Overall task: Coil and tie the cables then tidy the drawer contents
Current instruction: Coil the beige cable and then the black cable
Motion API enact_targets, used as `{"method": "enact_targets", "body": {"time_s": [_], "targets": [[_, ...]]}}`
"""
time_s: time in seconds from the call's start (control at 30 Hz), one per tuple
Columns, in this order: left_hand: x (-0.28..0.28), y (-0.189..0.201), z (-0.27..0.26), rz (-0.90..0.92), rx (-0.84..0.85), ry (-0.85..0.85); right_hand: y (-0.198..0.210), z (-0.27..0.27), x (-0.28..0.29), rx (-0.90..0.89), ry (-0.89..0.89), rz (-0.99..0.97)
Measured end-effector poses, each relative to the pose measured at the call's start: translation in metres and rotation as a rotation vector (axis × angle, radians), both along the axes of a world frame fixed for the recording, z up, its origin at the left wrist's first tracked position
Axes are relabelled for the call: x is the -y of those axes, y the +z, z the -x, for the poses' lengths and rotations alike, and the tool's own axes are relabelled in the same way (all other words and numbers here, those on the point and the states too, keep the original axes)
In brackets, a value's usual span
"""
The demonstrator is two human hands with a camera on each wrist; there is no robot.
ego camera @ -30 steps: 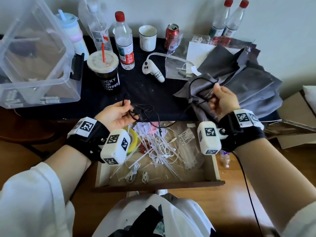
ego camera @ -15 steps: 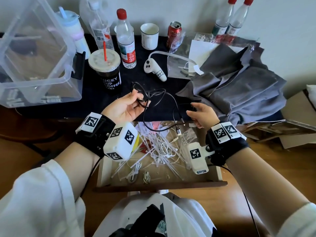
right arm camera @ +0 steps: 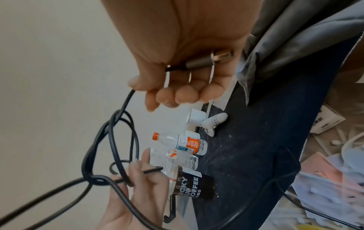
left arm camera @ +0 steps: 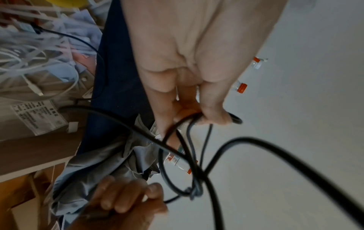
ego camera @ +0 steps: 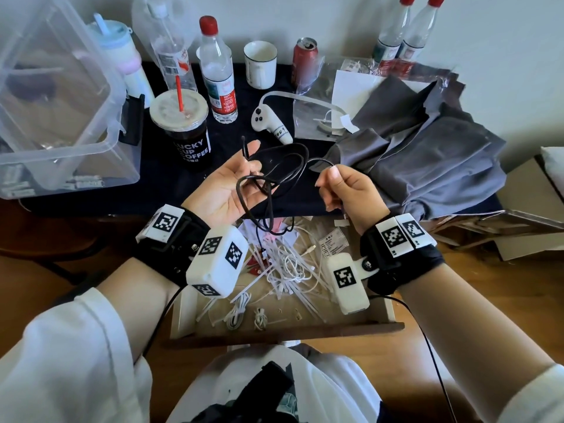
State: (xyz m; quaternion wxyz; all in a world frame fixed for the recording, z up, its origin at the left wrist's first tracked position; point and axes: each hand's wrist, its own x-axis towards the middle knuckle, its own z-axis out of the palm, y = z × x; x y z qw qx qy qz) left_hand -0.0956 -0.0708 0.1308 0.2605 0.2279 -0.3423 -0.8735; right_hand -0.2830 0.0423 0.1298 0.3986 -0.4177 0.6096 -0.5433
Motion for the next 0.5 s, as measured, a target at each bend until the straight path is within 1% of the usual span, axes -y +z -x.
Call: {"method": "enact_targets", "body": {"time_s": [0.07,0.13,0.2,0.27,0.37,0.43,0.5], "targets": [[0.002,-0.001,-0.001,0.057,-0.072,-0.067,0.001,0.001,0.0,-0.028,-0.011,0.06],[0.001,0.0,-0.001,0.08,-0.136,-0.069,0.001,0.002,0.001,-0.028,-0.028,0.079],[-0.001,0.004,0.001,0.11,-0.153,-0.079,0.001,0.003,0.001,-0.043,-0.054,0.074],[-0.003,0.008,0.002,0.146,-0.157,-0.101,0.0,0.005,0.0,-0.044,-0.103,0.057],[-0.004,0.011,0.002,0.163,-0.145,-0.112,0.002,0.007,-0.001,0.074,-0.208,0.036],[-0.004,0.012,0.002,0.144,-0.116,-0.092,0.002,0.009,-0.003,0.125,-0.252,0.038],[-0.007,0.015,0.005,0.078,-0.055,-0.023,0.003,0.009,-0.005,0.125,-0.258,0.05]]}}
